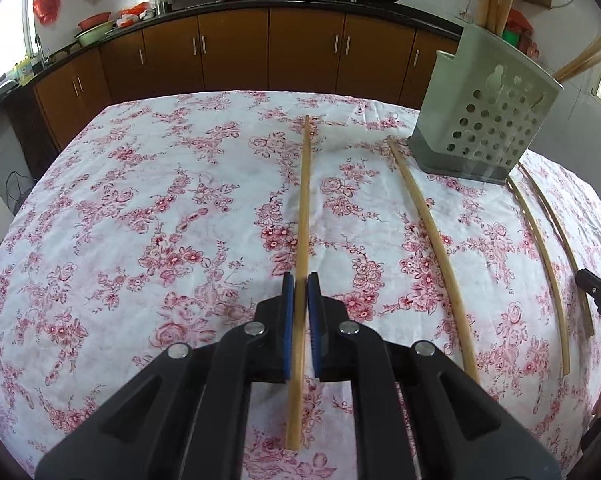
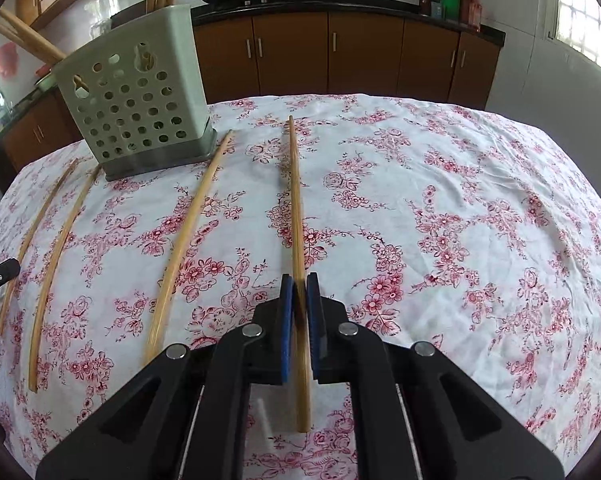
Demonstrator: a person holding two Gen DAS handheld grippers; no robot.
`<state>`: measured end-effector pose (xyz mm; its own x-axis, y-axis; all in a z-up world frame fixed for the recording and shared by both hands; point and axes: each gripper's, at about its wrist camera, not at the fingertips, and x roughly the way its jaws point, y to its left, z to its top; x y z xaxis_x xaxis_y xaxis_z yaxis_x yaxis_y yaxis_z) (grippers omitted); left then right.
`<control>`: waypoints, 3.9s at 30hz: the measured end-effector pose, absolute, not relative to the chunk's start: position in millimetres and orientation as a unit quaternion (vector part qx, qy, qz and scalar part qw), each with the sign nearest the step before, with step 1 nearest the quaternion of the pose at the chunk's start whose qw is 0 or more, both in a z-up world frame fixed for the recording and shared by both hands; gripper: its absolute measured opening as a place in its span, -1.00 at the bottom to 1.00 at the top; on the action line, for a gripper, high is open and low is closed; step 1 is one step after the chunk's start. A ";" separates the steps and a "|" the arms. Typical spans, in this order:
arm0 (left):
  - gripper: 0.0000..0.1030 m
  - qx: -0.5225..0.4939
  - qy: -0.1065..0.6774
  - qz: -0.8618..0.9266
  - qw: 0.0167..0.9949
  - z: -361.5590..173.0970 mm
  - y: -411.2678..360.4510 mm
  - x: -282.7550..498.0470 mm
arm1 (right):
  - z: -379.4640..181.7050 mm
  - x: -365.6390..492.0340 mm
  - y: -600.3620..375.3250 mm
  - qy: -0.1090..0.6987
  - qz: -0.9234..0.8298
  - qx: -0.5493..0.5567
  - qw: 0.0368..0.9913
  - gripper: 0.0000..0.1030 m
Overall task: Organize utensils
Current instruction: 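Grasp a chopstick with the right gripper while the left gripper grasps another, then lift both held chopsticks upright and carry them above the green holder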
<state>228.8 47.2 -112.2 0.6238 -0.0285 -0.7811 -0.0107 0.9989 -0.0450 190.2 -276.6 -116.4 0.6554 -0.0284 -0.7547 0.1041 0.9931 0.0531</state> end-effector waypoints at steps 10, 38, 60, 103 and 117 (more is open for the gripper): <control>-0.81 -0.056 0.432 -0.020 0.900 -112.5 55.1 227.5 | -117.4 190.5 -278.8 0.413 -0.036 0.045 0.909 -0.83; -0.81 -0.054 0.432 -0.018 0.900 -113.7 54.4 227.3 | -117.4 190.5 -277.2 0.412 -0.036 0.046 0.909 -0.83; -0.80 -0.054 0.432 -0.018 0.900 -113.0 54.1 227.2 | -117.0 190.4 -276.7 0.412 -0.036 0.046 0.909 -0.83; -0.84 -0.035 0.297 -0.050 0.953 8.0 54.3 189.2 | -18.0 154.5 -290.9 0.279 -0.018 0.081 0.957 -0.85; -0.84 -0.023 0.235 -0.095 0.967 73.2 34.9 178.9 | 52.8 148.6 -282.7 0.189 0.012 0.075 0.979 -0.85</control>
